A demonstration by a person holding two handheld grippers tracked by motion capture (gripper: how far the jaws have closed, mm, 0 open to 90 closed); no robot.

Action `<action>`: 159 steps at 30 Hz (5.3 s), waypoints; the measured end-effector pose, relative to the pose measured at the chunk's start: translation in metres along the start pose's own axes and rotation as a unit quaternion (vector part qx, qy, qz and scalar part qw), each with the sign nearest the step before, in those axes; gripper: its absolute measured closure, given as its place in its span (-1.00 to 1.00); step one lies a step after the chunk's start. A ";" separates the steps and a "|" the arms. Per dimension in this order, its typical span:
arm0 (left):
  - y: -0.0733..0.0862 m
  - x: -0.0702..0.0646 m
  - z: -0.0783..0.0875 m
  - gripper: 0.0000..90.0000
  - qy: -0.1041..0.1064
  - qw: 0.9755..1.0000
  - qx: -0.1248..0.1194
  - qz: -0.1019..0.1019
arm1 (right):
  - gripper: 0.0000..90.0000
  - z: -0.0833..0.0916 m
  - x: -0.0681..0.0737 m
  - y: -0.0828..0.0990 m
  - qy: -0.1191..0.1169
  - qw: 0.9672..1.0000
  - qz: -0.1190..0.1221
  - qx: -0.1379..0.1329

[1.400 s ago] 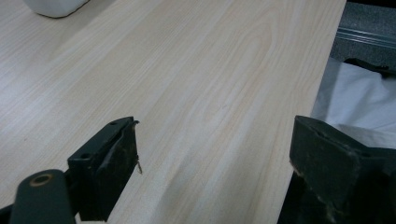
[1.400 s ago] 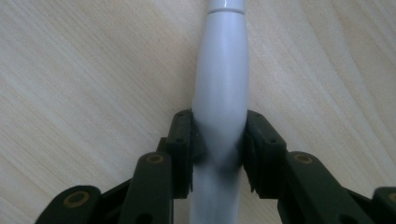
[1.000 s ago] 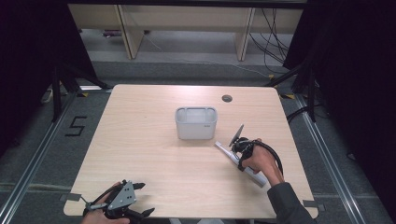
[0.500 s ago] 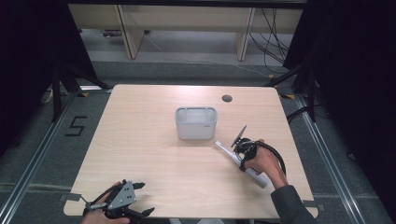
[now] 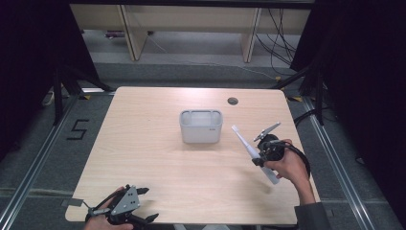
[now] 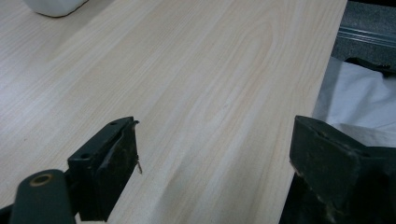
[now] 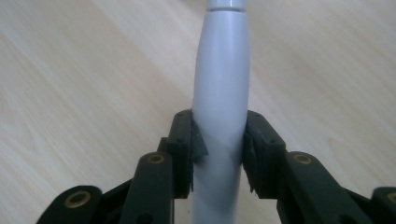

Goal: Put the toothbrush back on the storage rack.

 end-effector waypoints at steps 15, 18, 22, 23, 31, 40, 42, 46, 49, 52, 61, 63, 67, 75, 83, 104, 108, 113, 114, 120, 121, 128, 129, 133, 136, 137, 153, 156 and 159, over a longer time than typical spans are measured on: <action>-0.001 0.000 0.000 -0.67 -0.005 1.000 -0.005 0.000 | 0.48 0.013 -0.021 -0.034 -0.027 0.970 -0.041 -0.239; -0.001 0.001 0.000 -0.67 -0.007 1.000 -0.010 0.004 | 0.48 0.012 -0.023 -0.042 -0.023 0.963 -0.038 -0.267; 0.000 0.002 0.000 -0.67 -0.009 1.000 0.002 -0.007 | 0.48 0.009 -0.019 -0.046 -0.038 0.958 -0.066 -0.278; -0.001 0.001 0.001 -0.67 -0.002 1.000 0.004 -0.007 | 0.48 0.009 -0.020 -0.047 -0.033 0.955 -0.069 -0.285; -0.004 -0.002 -0.001 -0.67 -0.006 1.000 -0.023 0.011 | 0.48 0.008 -0.022 -0.056 -0.024 0.945 -0.059 -0.322; -0.003 -0.001 0.000 -0.67 0.000 1.000 -0.012 0.005 | 0.48 0.009 -0.016 -0.065 -0.023 0.936 -0.055 -0.346; -0.003 -0.001 0.000 -0.67 0.001 1.000 -0.012 0.006 | 0.48 0.010 -0.013 -0.068 -0.026 0.930 -0.065 -0.361; -0.003 -0.001 -0.001 -0.67 0.000 1.000 -0.012 0.007 | 0.48 0.015 -0.011 -0.071 -0.043 0.926 -0.076 -0.367; -0.002 -0.001 -0.002 -0.67 -0.008 1.000 -0.013 0.003 | 0.48 0.018 -0.012 -0.074 -0.047 0.924 -0.077 -0.373; -0.002 -0.001 -0.001 -0.67 -0.004 1.000 -0.012 0.007 | 0.48 0.021 -0.012 -0.077 -0.047 0.921 -0.083 -0.379; 0.000 0.000 0.000 -0.67 0.000 1.000 -0.002 0.001 | 0.48 0.027 -0.004 -0.092 -0.058 0.911 -0.070 -0.402; -0.001 0.001 -0.001 -0.67 -0.006 1.000 -0.011 0.003 | 0.48 0.027 0.000 -0.096 -0.065 0.911 -0.075 -0.401; 0.000 0.000 0.000 -0.67 0.000 1.000 -0.005 0.001 | 0.48 0.030 0.004 -0.105 -0.070 0.907 -0.074 -0.409; -0.001 0.001 -0.001 -0.67 -0.007 1.000 -0.010 0.002 | 0.48 0.039 0.015 -0.124 -0.078 0.903 -0.076 -0.415; 0.000 0.001 0.001 -0.67 -0.007 1.000 -0.002 -0.006 | 0.48 0.041 0.021 -0.141 -0.081 0.897 -0.069 -0.428; -0.001 0.000 0.001 -0.67 0.000 1.000 -0.006 0.000 | 0.48 0.015 0.037 -0.173 -0.094 0.897 -0.081 -0.423; -0.001 0.000 0.000 -0.67 -0.002 1.000 -0.010 0.001 | 0.48 0.010 0.034 -0.174 -0.084 0.901 -0.082 -0.418; -0.001 0.000 0.000 -0.67 -0.001 1.000 -0.011 0.001 | 0.48 0.006 0.033 -0.175 -0.087 0.900 -0.087 -0.417; -0.002 0.000 0.000 -0.67 -0.001 1.000 -0.012 0.002 | 0.48 0.005 0.033 -0.174 -0.088 0.901 -0.090 -0.414; -0.001 0.001 0.001 -0.67 -0.003 1.000 -0.005 -0.006 | 0.48 -0.003 0.031 -0.173 -0.085 0.903 -0.096 -0.411; -0.001 0.000 0.001 -0.67 0.001 1.000 -0.008 0.001 | 0.48 -0.003 0.031 -0.173 -0.085 0.902 -0.094 -0.412; -0.001 0.000 0.001 -0.67 0.000 1.000 -0.007 0.000 | 0.48 -0.014 0.030 -0.171 -0.086 0.906 -0.094 -0.403; -0.001 0.001 0.001 -0.67 -0.003 1.000 -0.005 -0.007 | 0.48 -0.016 0.031 -0.171 -0.093 0.904 -0.095 -0.406; -0.002 -0.001 0.000 -0.67 0.000 1.000 -0.014 0.008 | 0.48 -0.021 0.032 -0.168 -0.092 0.908 -0.093 -0.398; -0.001 0.001 0.000 -0.67 -0.005 1.000 -0.006 -0.006 | 0.48 -0.025 0.030 -0.166 -0.088 0.909 -0.091 -0.397; -0.002 0.000 0.000 -0.67 -0.004 1.000 -0.014 0.002 | 0.48 -0.026 0.032 -0.164 -0.092 0.909 -0.104 -0.392; -0.001 0.001 0.000 -0.67 -0.005 1.000 -0.006 -0.006 | 0.47 -0.039 0.029 -0.157 -0.080 0.917 -0.081 -0.382; -0.002 -0.001 -0.001 -0.67 -0.001 1.000 -0.015 0.005 | 0.47 -0.041 0.030 -0.156 -0.082 0.916 -0.085 -0.383; -0.001 0.001 0.000 -0.67 0.007 1.000 -0.006 -0.011 | 0.47 -0.043 0.029 -0.155 -0.076 0.919 -0.079 -0.379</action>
Point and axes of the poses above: each handheld gripper's, and its own axes: z roughly backward along the jaws, y roughly out of its underside, x roughly to its left, the point moved 5 cm from there along -z, roughly forward along the jaws, and after that the axes turned 11 degrees about -z, right-handed, at the moved point
